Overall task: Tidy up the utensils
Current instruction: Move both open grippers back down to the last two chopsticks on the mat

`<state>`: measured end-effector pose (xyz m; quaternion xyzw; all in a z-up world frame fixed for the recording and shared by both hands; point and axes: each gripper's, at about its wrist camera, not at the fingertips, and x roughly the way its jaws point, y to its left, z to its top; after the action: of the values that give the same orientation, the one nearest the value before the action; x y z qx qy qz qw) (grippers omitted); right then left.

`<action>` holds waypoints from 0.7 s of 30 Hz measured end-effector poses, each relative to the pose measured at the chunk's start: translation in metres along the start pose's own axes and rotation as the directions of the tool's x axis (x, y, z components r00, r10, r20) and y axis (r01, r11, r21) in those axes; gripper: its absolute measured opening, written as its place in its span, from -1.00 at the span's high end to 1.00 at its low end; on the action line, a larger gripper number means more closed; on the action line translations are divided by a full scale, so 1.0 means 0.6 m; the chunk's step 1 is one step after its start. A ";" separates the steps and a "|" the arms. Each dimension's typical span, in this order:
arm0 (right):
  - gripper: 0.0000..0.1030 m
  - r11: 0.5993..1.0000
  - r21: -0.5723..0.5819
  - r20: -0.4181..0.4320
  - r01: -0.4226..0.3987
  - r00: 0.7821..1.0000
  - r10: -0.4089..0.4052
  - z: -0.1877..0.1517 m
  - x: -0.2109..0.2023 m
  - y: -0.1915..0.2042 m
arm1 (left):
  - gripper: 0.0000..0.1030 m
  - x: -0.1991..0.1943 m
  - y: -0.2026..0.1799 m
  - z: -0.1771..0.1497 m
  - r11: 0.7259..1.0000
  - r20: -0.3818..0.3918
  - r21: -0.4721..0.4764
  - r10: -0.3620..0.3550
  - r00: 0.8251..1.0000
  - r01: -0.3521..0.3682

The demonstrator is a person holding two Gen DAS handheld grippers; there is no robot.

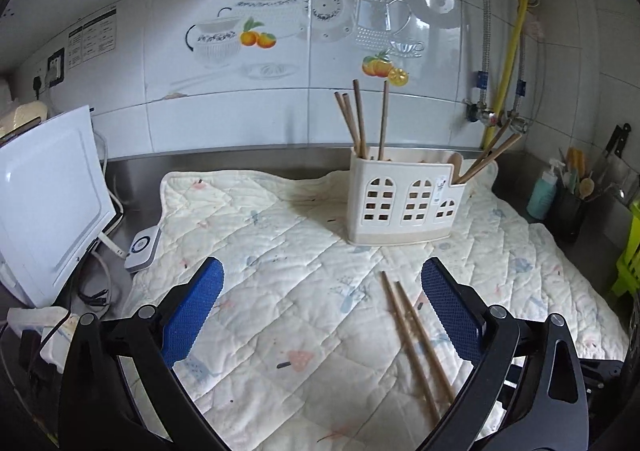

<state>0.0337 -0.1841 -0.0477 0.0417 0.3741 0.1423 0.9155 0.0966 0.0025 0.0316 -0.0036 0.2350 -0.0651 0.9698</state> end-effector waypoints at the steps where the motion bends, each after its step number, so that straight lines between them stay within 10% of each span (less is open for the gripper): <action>1: 0.61 1.000 0.006 -0.008 -0.007 1.000 0.007 -0.002 0.007 0.002 | -0.90 0.001 0.005 -0.004 1.000 -0.005 -0.011 0.009 1.000 -0.009; 21: 0.81 1.000 0.025 -0.117 0.019 0.993 -0.016 -0.027 0.080 0.014 | -0.90 0.033 0.018 -0.058 0.999 -0.087 -0.023 0.042 0.995 -0.044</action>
<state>0.0532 -0.1628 -0.0898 0.0421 0.4293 0.1317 0.8925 0.0996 0.0114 -0.0090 -0.0076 0.2774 -0.0414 0.9598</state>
